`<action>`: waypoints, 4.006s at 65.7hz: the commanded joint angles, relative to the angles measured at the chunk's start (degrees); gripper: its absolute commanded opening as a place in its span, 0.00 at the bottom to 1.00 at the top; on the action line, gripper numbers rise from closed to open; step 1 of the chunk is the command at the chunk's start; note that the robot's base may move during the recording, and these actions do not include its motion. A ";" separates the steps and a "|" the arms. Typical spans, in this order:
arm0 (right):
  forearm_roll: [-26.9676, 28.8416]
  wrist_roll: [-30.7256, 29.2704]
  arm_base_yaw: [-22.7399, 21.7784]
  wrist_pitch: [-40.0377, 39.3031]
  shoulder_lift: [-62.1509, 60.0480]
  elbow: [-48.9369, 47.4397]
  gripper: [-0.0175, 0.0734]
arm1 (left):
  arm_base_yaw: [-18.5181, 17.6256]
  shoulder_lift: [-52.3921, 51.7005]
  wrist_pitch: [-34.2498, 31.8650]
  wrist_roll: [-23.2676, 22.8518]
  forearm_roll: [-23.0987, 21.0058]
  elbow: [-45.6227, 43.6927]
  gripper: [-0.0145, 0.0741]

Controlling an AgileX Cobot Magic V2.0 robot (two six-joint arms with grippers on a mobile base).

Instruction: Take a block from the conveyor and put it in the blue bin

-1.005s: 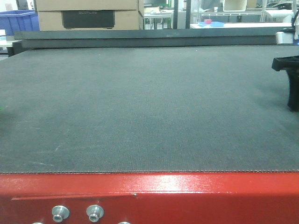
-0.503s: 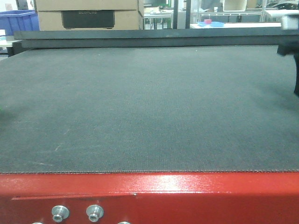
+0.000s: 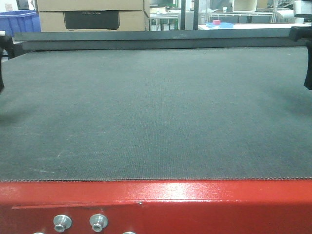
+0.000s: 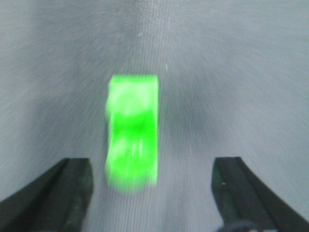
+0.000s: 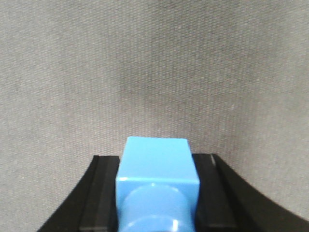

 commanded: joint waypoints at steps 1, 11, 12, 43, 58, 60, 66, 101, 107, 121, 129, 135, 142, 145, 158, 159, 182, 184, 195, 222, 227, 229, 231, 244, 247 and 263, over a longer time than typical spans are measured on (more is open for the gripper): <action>0.04 -0.60 -0.01 0.33 -0.87 -0.41 0.01 | 0.98 2.62 -1.02 -0.51 0.11 -2.14 0.60; 0.04 -0.84 -0.01 0.33 -0.87 -0.41 0.01 | 2.32 5.49 1.01 -0.65 -0.17 -4.37 0.60; 0.04 -0.84 -0.01 0.33 -0.87 -0.41 0.01 | 2.32 5.66 1.12 -0.65 -0.07 -4.47 0.60; 0.54 -0.83 -0.01 -0.26 -0.87 -0.41 0.01 | 2.22 8.32 0.63 -0.65 -1.57 -4.47 0.59; 1.18 -0.83 0.08 -3.48 -4.00 -0.41 0.01 | 2.22 8.22 2.81 -0.65 -1.57 -4.47 0.15; 1.18 -0.83 0.08 -4.23 -4.80 -0.41 0.01 | 2.22 8.21 3.40 -0.35 -1.57 -4.47 0.08; 1.18 -0.83 0.08 -6.84 -7.47 -0.41 0.01 | 2.22 7.28 4.09 2.93 -1.62 -4.47 0.04; 1.18 -3.53 0.08 -38.83 -28.52 27.07 0.01 | -4.13 -18.37 -23.42 4.34 -1.71 11.83 0.04; 1.18 -3.53 0.08 -45.39 -33.75 33.94 0.01 | -4.71 -23.60 -29.51 4.34 -3.75 18.19 0.04; 1.18 -3.53 0.08 -57.39 -45.97 46.84 0.01 | -3.07 -35.33 -41.03 4.34 -7.18 32.39 0.04; 1.18 -3.53 0.08 -63.37 -52.55 52.08 0.01 | -1.03 -42.22 -45.30 4.34 -7.80 38.65 0.04; 1.18 -3.53 0.08 -63.66 -57.53 53.50 0.01 | 1.17 -46.62 -45.77 4.34 -7.80 41.12 0.04; 1.18 -3.53 0.08 -62.77 -62.37 53.50 0.01 | 3.83 -51.66 -45.65 4.34 -7.57 42.43 0.04; 1.18 -3.53 0.08 -62.64 -64.03 53.50 0.01 | 4.59 -53.86 -45.65 4.34 -7.57 42.41 0.04; 1.38 -3.53 0.08 -58.78 -72.95 53.50 0.01 | 5.55 -61.54 -45.57 4.34 -7.57 42.41 0.04; 1.38 -3.53 0.08 -58.34 -73.83 53.50 0.01 | 5.55 -62.27 -45.57 4.34 -7.57 42.41 0.04; 1.38 -3.53 0.92 -57.35 -81.92 53.50 0.01 | 0.99 -68.87 -45.57 4.34 -7.57 42.41 0.04; 1.38 -3.53 0.92 -57.33 -82.06 53.50 0.01 | 0.88 -69.00 -45.57 4.34 -7.57 42.41 0.04; 1.38 -3.53 0.92 -57.59 -82.05 53.50 0.01 | 0.88 -69.12 -45.90 4.34 -7.57 42.41 0.04; 1.38 -3.53 0.92 -57.59 -82.05 53.50 0.01 | 0.88 -69.12 -46.01 4.34 -7.57 42.41 0.04; 1.38 -3.53 0.92 -57.59 -82.05 53.50 0.01 | 0.88 -69.12 -46.01 4.34 -7.57 42.41 0.04; 1.38 -3.53 0.92 -57.59 -82.05 53.50 0.01 | 0.88 -69.12 -46.01 4.34 -7.57 42.41 0.04; 1.38 -3.53 0.92 -57.59 -82.05 53.50 0.01 | 0.88 -69.12 -46.01 4.34 -7.57 42.41 0.04; 1.38 -3.53 0.92 -57.59 -82.05 53.50 0.01 | 0.88 -69.12 -46.01 4.34 -7.57 42.41 0.04; 1.38 -3.53 0.92 -57.59 -82.05 53.50 0.01 | 0.88 -69.12 -46.01 4.34 -7.57 42.41 0.04; 1.38 -3.53 0.92 -57.59 -82.05 53.50 0.01 | 0.88 -69.12 -46.01 4.34 -7.57 42.41 0.04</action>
